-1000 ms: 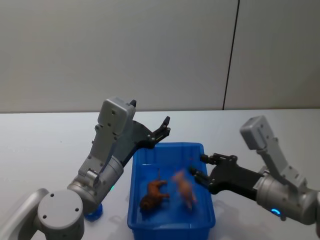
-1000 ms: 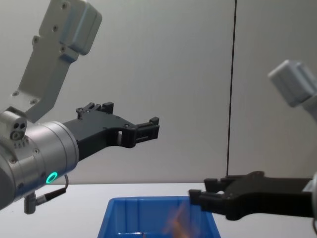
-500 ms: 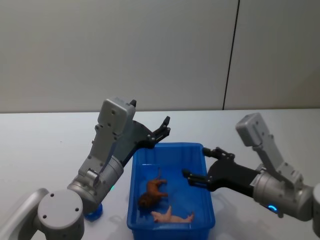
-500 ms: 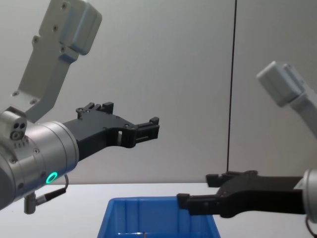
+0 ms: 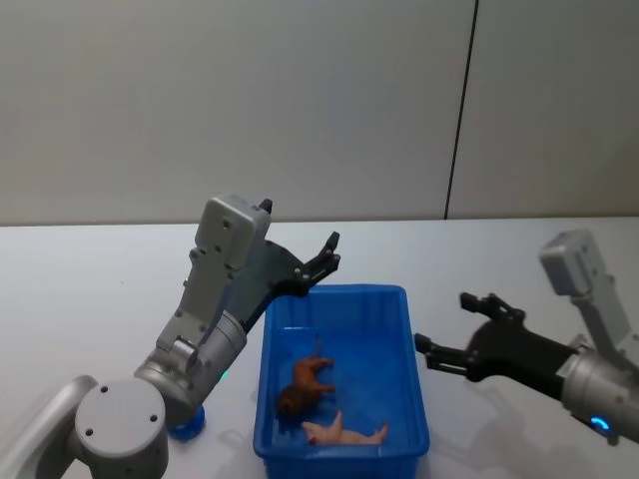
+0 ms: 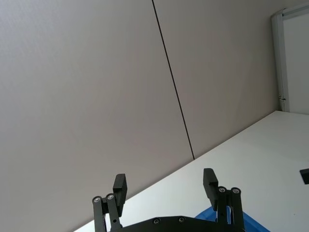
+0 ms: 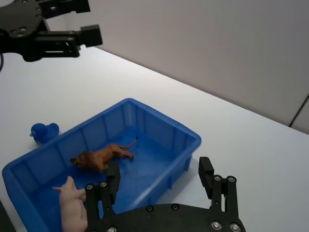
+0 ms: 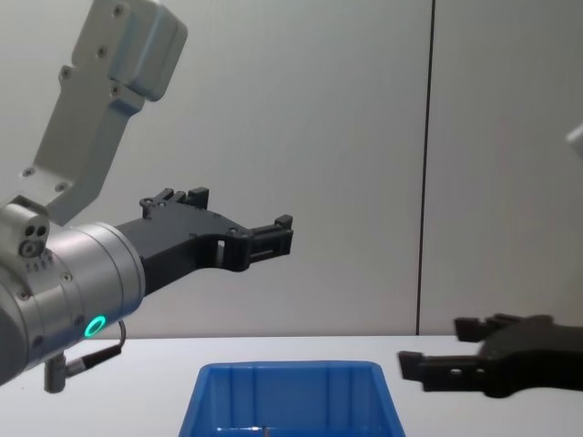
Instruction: Pick up the two dolls from the table and place them into the box.
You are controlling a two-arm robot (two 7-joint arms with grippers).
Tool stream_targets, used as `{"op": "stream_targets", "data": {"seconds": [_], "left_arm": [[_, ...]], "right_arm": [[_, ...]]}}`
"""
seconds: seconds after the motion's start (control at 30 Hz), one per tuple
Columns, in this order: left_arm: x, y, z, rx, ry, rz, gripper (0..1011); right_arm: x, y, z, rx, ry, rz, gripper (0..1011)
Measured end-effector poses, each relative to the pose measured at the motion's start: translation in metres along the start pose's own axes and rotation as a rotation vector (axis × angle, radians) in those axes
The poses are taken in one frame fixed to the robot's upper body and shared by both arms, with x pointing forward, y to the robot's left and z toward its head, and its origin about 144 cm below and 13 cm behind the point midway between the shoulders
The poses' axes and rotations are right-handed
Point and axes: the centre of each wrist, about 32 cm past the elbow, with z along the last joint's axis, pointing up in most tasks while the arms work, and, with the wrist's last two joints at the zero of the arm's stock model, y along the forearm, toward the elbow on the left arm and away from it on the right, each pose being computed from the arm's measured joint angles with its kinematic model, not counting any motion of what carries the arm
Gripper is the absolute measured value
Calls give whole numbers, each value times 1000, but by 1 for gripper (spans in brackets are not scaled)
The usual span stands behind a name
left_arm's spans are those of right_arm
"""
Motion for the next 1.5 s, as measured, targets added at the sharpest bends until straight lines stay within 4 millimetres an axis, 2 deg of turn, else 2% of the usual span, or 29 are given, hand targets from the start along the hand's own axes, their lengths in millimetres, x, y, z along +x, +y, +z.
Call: {"op": "stream_targets", "data": {"seconds": [0.33,0.57,1.0,1.3,1.5], "left_arm": [[0,2,0,4,-3,0,1001],[2,12,0,33,-14,16,1001],[3,56,-8,159,14,119,1001],[-1,92,-27,279,74,189,1001],[-2,105,-39,335,95,202,1001]], "right_arm": [[7,-16,-7,-1,12,-31,1001],[10,-23,-10,-1,16,-44,1001],[12,-28,-12,-2,19,-54,1001],[13,-29,-13,-2,20,-56,1001],[13,-30,-13,-2,20,-57,1001]]}}
